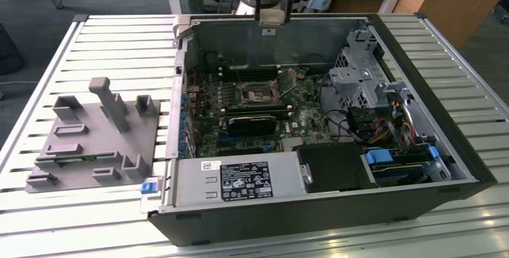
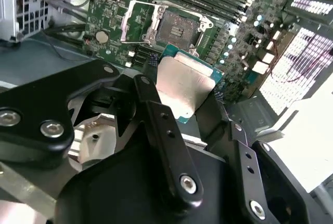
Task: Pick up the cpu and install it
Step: 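Place the cpu into insertion slot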
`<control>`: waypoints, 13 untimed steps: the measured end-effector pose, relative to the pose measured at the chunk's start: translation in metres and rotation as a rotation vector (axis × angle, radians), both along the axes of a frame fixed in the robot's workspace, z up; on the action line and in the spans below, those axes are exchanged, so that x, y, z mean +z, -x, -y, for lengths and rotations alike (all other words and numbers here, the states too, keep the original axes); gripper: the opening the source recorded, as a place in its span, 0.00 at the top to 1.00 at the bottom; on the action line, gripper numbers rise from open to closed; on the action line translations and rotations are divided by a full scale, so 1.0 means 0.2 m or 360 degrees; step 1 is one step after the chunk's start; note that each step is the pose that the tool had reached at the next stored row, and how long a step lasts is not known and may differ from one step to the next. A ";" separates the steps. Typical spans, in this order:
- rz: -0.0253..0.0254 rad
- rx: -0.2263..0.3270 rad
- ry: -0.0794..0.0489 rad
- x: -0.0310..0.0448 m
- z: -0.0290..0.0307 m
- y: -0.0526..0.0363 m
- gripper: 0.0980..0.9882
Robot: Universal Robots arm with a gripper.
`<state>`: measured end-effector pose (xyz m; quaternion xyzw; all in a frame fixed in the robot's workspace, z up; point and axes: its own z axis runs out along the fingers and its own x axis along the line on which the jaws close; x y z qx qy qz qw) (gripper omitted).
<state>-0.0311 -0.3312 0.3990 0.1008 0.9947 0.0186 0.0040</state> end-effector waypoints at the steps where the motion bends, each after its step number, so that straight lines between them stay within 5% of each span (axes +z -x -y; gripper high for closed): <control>1: 0.00001 -0.0029 0.0000 -0.001 0.000 0.000 0.50; 13: 0.00000 -0.0344 0.0000 -0.009 -0.001 0.000 0.50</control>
